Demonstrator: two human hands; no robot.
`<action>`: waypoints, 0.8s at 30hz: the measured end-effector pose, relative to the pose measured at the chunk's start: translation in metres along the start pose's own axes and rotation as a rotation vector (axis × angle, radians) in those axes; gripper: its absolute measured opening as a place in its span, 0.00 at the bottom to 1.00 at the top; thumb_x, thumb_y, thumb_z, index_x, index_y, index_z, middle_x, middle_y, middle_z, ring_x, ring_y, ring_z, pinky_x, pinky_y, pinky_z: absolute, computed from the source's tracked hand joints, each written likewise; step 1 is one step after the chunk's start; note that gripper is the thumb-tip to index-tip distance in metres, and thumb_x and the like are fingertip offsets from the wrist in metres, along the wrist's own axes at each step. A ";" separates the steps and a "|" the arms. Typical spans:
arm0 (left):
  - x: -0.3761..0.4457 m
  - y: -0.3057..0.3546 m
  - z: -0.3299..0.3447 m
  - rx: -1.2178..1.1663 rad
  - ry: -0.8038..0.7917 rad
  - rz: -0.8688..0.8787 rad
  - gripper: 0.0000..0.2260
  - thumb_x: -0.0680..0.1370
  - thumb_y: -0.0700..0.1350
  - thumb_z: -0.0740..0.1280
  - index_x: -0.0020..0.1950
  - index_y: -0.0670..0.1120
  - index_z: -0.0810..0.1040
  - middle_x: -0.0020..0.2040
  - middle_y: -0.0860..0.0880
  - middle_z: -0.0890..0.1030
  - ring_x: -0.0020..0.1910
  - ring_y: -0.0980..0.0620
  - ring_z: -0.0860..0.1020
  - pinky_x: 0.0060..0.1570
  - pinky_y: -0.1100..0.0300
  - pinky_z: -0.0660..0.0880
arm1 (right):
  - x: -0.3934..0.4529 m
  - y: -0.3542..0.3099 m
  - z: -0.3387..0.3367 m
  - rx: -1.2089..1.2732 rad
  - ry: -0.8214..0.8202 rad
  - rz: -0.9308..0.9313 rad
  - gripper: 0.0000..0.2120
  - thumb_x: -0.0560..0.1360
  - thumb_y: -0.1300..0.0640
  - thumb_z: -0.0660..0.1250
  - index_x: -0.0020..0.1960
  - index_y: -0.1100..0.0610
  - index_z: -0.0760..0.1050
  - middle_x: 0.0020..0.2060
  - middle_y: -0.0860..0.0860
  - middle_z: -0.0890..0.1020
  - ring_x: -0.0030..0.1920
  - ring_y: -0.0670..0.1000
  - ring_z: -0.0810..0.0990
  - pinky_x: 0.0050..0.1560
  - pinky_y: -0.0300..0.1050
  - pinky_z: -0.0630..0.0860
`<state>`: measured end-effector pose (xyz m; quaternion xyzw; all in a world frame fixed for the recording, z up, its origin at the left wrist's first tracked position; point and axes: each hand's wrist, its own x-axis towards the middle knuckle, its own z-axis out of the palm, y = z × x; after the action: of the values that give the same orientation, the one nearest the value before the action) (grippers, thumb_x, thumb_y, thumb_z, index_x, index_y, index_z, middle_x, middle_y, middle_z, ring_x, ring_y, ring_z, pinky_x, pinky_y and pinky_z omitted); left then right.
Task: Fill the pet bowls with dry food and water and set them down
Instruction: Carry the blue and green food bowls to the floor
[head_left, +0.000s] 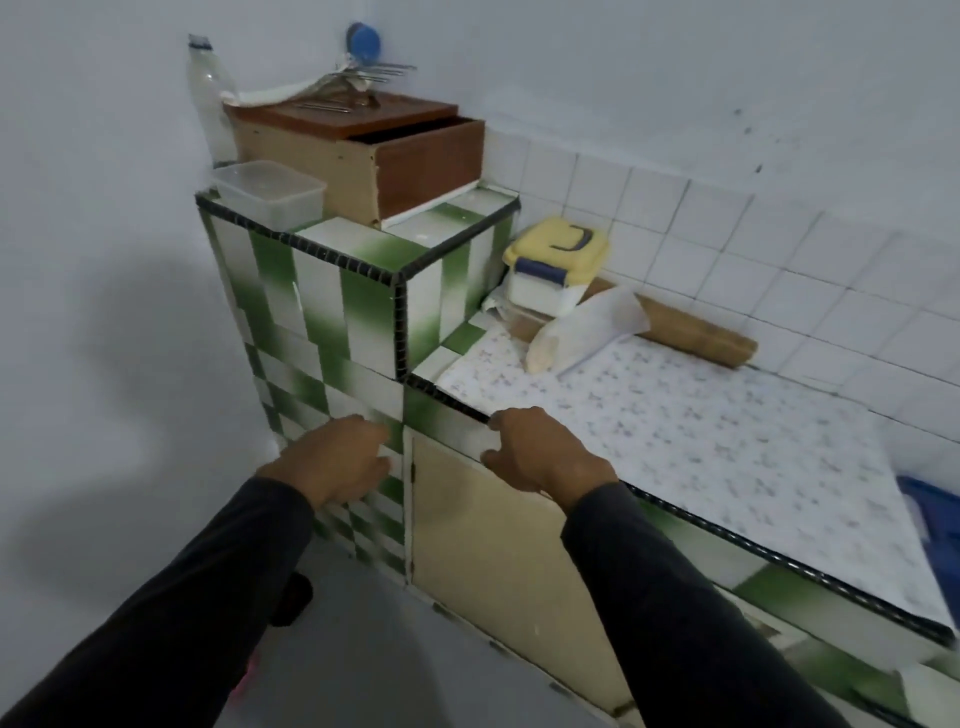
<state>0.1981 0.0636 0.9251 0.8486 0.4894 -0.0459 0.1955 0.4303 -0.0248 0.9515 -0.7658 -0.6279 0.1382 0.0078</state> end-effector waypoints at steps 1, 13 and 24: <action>0.000 0.022 0.002 0.011 0.002 0.030 0.12 0.82 0.54 0.63 0.60 0.51 0.80 0.55 0.50 0.79 0.52 0.49 0.78 0.55 0.52 0.78 | -0.012 0.017 -0.002 0.003 0.007 0.025 0.17 0.79 0.48 0.65 0.64 0.54 0.74 0.60 0.54 0.79 0.56 0.56 0.78 0.58 0.53 0.78; -0.005 0.261 0.059 0.216 -0.013 0.262 0.21 0.84 0.57 0.61 0.75 0.49 0.71 0.69 0.45 0.73 0.65 0.44 0.75 0.62 0.49 0.75 | -0.168 0.216 -0.014 0.044 0.092 0.301 0.19 0.81 0.48 0.64 0.68 0.55 0.73 0.63 0.54 0.78 0.62 0.57 0.76 0.60 0.52 0.75; -0.020 0.442 0.126 0.365 -0.060 0.529 0.22 0.85 0.59 0.57 0.76 0.52 0.69 0.70 0.47 0.72 0.65 0.45 0.74 0.62 0.48 0.75 | -0.316 0.358 -0.003 0.129 0.178 0.599 0.18 0.78 0.48 0.65 0.65 0.55 0.75 0.61 0.55 0.80 0.58 0.58 0.78 0.57 0.53 0.77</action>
<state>0.5775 -0.1969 0.9411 0.9657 0.2298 -0.1053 0.0596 0.7200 -0.4049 0.9522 -0.9236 -0.3614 0.1065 0.0703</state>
